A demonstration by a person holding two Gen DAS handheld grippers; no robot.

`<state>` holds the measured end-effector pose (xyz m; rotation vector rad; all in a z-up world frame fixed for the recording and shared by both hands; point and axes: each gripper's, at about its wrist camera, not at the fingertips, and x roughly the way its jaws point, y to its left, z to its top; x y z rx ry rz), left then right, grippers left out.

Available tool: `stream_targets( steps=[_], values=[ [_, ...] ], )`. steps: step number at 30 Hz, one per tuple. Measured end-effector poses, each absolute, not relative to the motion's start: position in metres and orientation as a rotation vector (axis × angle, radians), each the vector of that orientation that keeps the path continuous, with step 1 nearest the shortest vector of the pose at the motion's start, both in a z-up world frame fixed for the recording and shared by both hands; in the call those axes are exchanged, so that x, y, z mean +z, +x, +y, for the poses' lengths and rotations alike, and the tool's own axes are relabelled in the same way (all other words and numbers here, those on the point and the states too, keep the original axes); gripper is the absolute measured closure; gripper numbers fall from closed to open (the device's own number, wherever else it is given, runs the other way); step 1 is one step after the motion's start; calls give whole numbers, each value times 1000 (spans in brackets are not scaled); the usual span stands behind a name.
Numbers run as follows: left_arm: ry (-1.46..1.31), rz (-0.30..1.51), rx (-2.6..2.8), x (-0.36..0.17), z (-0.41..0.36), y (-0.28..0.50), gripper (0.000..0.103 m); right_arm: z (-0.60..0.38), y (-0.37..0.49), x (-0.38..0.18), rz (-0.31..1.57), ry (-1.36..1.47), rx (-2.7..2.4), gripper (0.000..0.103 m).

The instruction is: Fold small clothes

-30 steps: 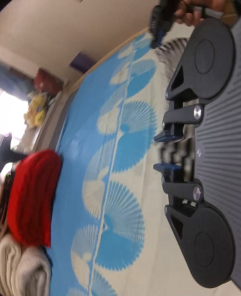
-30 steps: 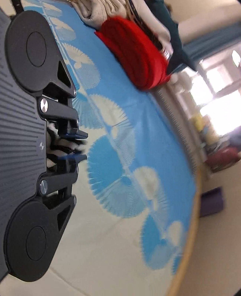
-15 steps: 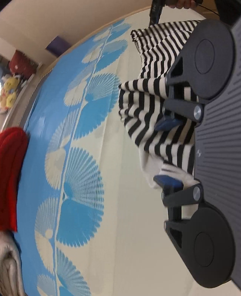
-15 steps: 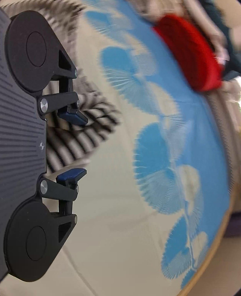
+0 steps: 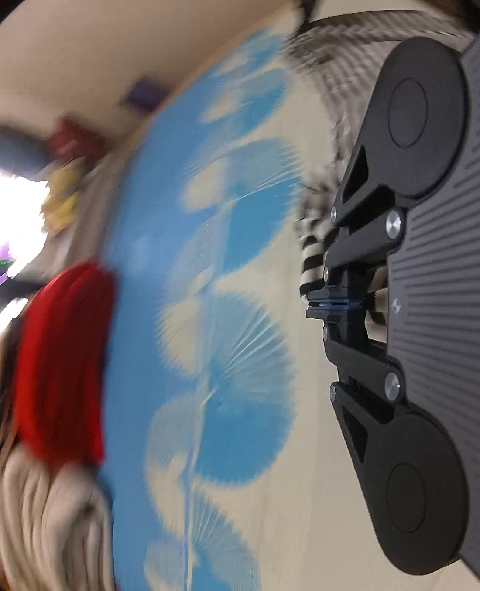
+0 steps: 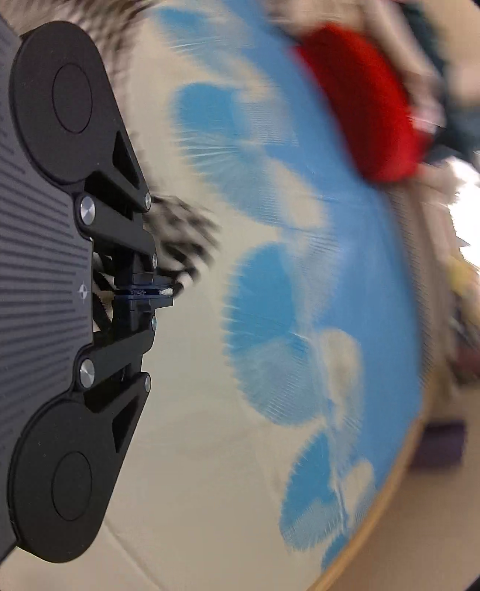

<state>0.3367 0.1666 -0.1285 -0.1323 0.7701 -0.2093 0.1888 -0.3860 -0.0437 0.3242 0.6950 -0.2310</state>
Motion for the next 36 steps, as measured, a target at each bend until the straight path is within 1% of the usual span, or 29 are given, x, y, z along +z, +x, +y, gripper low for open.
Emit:
stream_targets(
  steps=[2,4,6,7,8,9,10,11,13,14,15,17,18,21,24,27,33,36],
  values=[
    [-116,747,-146,-128,171,338,102,-389,189,-40,660,311,-276,102],
    [-86,763,-157,-132,165,340,102,-384,193,-41,662,287,-278,102],
    [-57,836,-169,-141,158,346,100,-377,200,-47,697,250,-271,102],
    [-63,899,-176,-148,158,350,96,-375,204,-52,740,253,-251,101],
    [-73,967,-186,-155,158,354,91,-374,209,-59,797,268,-230,98],
    [-82,1020,-181,-160,160,355,84,-373,213,-67,860,278,-216,86],
    [-87,1032,-176,-160,162,355,78,-372,214,-73,908,266,-224,79],
    [-95,1037,-176,-159,165,354,75,-371,214,-74,928,245,-234,69],
    [-135,1040,-195,-152,172,351,62,-373,207,-66,923,233,-219,68],
    [-156,1052,-211,-150,176,348,59,-376,201,-60,914,244,-201,66],
    [-165,1069,-222,-148,177,346,56,-378,194,-56,912,254,-185,61],
    [-169,1117,-238,-147,181,338,55,-385,181,-52,943,266,-156,56],
    [-172,1148,-250,-148,184,332,55,-387,175,-52,969,270,-141,55],
    [-173,1232,-301,-153,191,308,52,-392,151,-57,1056,287,-105,54],
    [-120,1278,-351,-155,192,280,49,-393,122,-67,1141,292,-52,54],
    [-78,1322,-375,-163,195,258,49,-383,98,-78,1215,249,-5,53],
    [-66,1397,-389,-184,194,240,48,-369,84,-87,1257,189,-4,52],
    [-169,1384,-400,-177,203,240,48,-367,84,-81,1248,199,-24,52]
  ],
)
